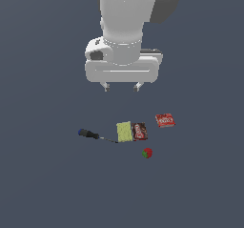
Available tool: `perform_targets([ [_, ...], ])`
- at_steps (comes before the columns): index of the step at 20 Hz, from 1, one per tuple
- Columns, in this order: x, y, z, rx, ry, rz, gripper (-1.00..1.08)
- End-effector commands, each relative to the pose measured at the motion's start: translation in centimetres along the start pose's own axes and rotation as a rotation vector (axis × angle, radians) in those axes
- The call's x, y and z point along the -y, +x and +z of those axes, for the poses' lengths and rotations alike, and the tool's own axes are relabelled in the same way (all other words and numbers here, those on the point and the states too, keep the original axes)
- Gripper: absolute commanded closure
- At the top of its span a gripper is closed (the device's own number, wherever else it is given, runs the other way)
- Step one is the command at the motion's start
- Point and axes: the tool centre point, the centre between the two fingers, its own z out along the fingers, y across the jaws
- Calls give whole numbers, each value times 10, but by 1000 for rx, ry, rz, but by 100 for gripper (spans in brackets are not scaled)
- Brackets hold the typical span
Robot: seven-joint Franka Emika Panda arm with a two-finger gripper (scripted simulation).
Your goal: Pick up a designated object from a clutter of objects.
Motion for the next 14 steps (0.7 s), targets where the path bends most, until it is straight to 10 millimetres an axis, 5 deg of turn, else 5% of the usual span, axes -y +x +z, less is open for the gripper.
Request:
perform_targets([
  [1, 0, 0, 0, 0, 0, 0, -92],
  [9, 31, -1, 9, 17, 16, -64, -92],
  [14, 31, -1, 8, 17, 16, -65, -92],
])
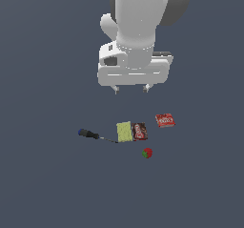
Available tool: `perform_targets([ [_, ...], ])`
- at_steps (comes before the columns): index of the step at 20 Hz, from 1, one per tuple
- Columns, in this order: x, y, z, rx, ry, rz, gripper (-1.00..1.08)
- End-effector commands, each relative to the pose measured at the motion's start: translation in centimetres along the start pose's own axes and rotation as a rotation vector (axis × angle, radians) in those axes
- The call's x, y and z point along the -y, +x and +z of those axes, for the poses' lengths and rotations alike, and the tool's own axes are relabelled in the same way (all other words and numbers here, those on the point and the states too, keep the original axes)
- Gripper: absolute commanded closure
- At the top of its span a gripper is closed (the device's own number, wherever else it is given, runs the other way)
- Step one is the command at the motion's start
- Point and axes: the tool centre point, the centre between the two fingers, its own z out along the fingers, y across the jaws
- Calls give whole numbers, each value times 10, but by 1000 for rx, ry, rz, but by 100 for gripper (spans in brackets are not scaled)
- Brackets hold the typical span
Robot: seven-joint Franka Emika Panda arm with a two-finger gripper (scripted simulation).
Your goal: Pick up a designated object from a clutter of objects.
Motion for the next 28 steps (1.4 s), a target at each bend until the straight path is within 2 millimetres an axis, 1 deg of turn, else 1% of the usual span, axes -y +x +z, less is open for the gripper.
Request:
perform_targets([
  [1, -1, 0, -1, -1, 0, 1, -92],
  [4, 0, 1, 2, 0, 0, 0, -92],
  [7, 2, 3, 10, -1, -1, 0, -92],
  [10, 4, 6, 23, -1, -3, -1, -92],
  [13, 8, 10, 41, -1, -5, -3, -92],
  [18, 17, 17, 83, -3, -8, -7, -92],
  [23, 30, 20, 137, -4, -10, -13, -92],
  [28, 43, 16, 188, -6, -8, -21, -92],
])
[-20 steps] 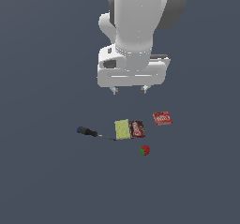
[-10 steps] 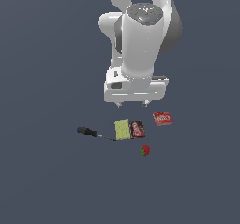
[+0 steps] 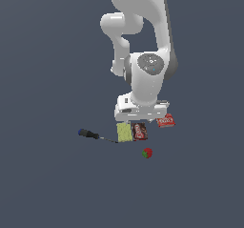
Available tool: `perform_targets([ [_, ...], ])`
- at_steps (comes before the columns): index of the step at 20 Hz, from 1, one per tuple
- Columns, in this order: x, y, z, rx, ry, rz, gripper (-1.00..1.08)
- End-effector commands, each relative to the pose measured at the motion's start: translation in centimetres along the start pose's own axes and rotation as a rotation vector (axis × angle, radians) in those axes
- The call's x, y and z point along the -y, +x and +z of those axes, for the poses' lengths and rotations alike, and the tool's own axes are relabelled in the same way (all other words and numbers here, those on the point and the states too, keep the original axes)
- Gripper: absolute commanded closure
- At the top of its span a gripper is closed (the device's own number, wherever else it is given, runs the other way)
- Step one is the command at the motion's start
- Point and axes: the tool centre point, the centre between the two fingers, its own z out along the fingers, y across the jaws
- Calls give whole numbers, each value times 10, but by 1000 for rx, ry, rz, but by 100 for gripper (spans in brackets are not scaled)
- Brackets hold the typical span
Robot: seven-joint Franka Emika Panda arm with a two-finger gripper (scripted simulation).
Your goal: Pick up a designated object from a clutter of objects.
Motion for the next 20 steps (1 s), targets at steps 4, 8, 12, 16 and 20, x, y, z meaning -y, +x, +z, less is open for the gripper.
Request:
perform_targets([
  [4, 12, -6, 44, -3, 3, -6, -92],
  [8, 18, -10, 64, -3, 6, -10, -92],
  [12, 21, -13, 75, -3, 7, -11, -92],
  [16, 21, -14, 76, -2, 7, -12, -92],
  [20, 21, -14, 81, -2, 7, -12, -92],
])
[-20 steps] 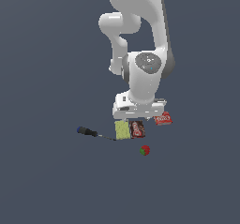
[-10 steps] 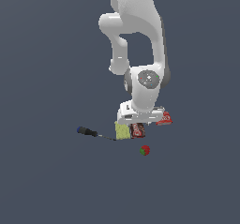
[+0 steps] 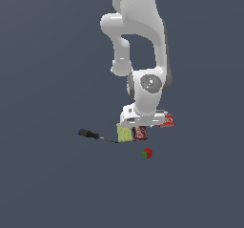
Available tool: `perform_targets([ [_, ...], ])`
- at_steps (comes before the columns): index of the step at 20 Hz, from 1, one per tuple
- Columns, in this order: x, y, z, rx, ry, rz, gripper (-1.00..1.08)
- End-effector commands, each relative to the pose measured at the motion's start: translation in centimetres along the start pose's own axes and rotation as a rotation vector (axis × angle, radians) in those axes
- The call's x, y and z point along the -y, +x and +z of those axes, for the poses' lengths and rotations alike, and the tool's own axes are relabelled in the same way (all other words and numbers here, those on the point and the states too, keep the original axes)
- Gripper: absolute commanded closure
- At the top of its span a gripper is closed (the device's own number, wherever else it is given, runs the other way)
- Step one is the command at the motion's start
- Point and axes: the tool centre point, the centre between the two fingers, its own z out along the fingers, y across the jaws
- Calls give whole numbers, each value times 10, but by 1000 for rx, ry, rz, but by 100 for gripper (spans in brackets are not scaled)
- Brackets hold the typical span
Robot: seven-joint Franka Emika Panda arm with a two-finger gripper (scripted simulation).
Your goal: Pick up a designated object from a clutter of objects.
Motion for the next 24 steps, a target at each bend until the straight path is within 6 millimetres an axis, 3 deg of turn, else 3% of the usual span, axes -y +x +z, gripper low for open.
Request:
perform_targets([
  [1, 0, 0, 5, 1, 0, 0, -92],
  [9, 0, -1, 40, 0, 0, 0, -92],
  [15, 0, -1, 49, -1, 0, 0, -92],
  [16, 0, -1, 49, -1, 0, 0, 108],
  [24, 0, -1, 49, -1, 0, 0, 108],
])
